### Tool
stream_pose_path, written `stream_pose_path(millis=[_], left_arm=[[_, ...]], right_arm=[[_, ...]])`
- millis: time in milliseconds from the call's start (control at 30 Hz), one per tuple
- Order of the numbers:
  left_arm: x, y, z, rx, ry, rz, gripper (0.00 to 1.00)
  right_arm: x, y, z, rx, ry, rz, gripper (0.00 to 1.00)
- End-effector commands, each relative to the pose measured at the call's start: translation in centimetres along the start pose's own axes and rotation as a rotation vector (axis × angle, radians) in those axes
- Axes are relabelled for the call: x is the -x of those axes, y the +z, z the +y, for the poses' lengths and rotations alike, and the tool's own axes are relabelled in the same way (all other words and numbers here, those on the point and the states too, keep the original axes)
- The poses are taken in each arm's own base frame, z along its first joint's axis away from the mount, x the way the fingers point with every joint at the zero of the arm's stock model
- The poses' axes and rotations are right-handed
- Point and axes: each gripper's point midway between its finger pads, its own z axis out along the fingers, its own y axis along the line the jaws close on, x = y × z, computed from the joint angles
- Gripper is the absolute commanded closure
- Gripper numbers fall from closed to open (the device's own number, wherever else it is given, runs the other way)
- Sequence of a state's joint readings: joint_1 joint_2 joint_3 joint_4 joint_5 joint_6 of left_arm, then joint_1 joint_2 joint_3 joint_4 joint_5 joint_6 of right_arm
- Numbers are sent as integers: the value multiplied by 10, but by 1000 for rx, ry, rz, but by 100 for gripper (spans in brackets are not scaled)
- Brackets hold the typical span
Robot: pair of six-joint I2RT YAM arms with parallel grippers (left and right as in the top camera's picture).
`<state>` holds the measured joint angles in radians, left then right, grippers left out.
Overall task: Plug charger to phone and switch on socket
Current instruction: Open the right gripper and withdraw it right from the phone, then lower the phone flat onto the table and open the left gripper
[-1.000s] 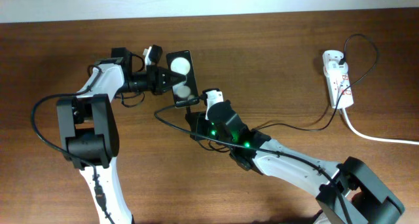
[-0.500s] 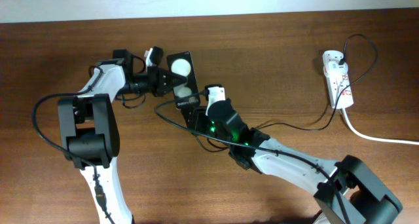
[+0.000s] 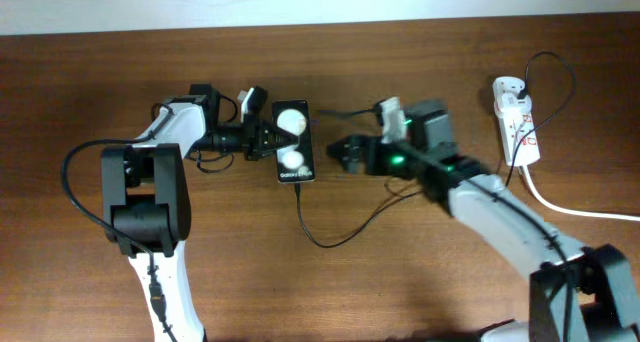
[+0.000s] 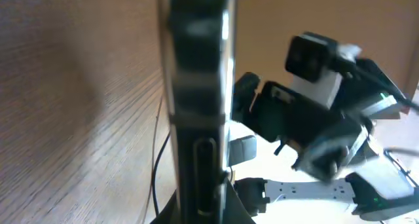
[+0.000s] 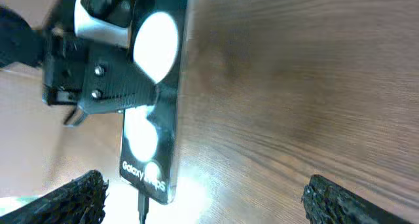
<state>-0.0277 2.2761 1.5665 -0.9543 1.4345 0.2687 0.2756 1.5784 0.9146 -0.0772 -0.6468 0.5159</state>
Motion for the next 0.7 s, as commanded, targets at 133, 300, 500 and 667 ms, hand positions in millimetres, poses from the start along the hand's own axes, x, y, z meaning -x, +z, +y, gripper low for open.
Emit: stream_pose_path(millis=[133,300,500,667], left_arm=[[-4,13,-8,-35,31,23,99],[-4,14,17,101,49,52,95],[-15,21,83,543,-146,105,100],[-20,25,108,770,-175,112,86]], right_arm=[[-18,-18,-12,158,43,125,1],[-22,-5,-48,-27,68,111,1],[-26,-8,-73,-167,97,107,1],[-19,-13,-97,-308,84,57,1]])
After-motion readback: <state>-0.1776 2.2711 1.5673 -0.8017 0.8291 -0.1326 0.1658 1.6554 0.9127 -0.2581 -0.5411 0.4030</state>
